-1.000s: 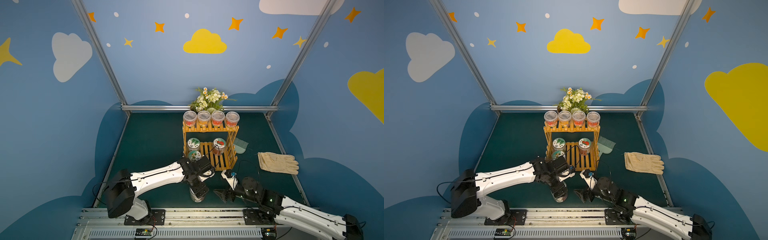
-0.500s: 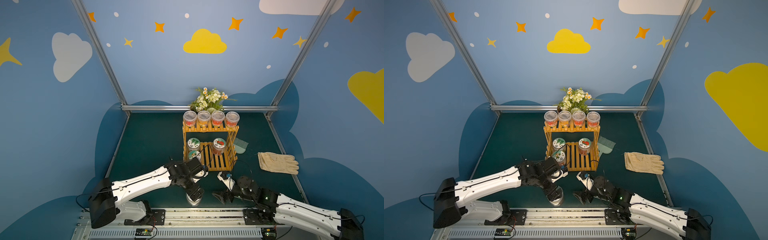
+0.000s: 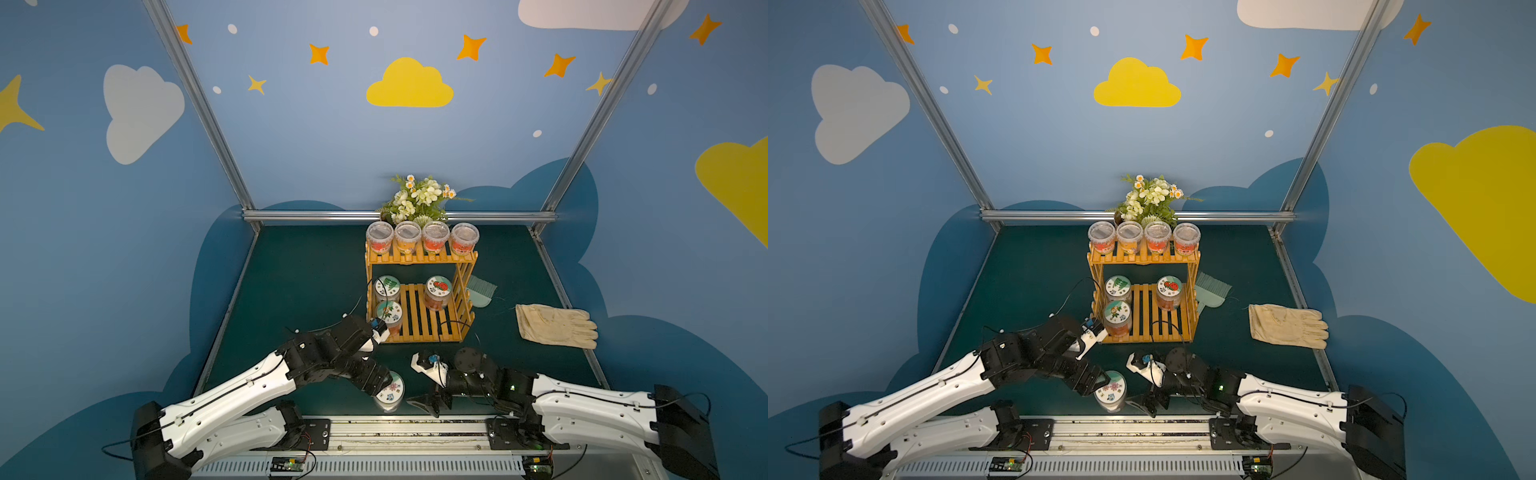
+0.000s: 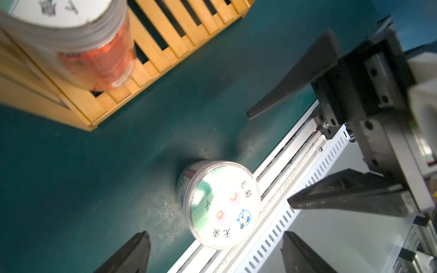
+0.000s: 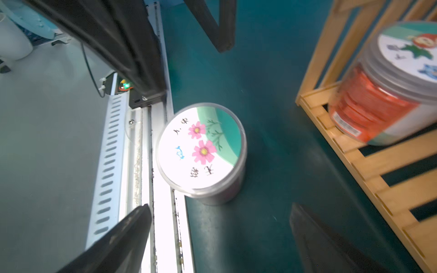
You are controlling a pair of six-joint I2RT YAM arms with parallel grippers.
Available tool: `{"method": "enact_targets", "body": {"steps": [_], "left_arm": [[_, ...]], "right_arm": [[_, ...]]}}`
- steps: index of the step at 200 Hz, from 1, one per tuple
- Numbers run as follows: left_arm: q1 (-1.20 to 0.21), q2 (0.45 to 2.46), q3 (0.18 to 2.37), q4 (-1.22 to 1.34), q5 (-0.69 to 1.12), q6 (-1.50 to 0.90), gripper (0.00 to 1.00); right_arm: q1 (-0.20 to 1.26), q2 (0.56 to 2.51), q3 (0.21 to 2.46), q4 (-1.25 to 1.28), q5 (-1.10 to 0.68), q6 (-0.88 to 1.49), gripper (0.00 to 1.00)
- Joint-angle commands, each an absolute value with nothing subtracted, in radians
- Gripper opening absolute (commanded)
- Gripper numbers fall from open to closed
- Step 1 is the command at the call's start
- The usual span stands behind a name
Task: Place the seed container on the shelf
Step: Pick up the seed jar at the center of the board.
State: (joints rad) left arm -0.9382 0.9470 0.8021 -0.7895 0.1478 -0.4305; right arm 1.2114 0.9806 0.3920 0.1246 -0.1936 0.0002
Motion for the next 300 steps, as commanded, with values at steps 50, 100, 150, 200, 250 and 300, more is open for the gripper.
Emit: {"method": "enact_targets", "body": {"steps": [50, 100, 150, 200, 250, 300], "left_arm": [[-0.933, 0.861, 0.627, -0.687, 0.287, -0.646, 0.83], [-0.933, 0.906, 0.625, -0.683, 0.276, -0.632, 0.75], [-0.933, 0.892, 0.617, -0.686, 0.240, -0.630, 0.73], [-0.933, 0.854, 0.607, -0.706, 0.208, -0.635, 0.73], [-0.934, 0.834, 0.609, -0.733, 0.177, -0.636, 0.72], [-0.933, 0.834, 0.614, -0.745, 0.147, -0.645, 0.72]], "right_arm": [[1.241, 1.190, 0.559, 0.093, -0.209, -0.092, 0.98], [1.245, 1.279, 0.607, 0.067, -0.263, -0.113, 0.98], [1.244, 1.343, 0.647, 0.061, -0.247, -0.142, 0.98], [1.244, 1.401, 0.688, 0.034, -0.278, -0.164, 0.98], [1.249, 1.423, 0.687, 0.070, -0.310, -0.156, 0.98], [1.248, 1.449, 0.697, 0.081, -0.297, -0.140, 0.95]]}}
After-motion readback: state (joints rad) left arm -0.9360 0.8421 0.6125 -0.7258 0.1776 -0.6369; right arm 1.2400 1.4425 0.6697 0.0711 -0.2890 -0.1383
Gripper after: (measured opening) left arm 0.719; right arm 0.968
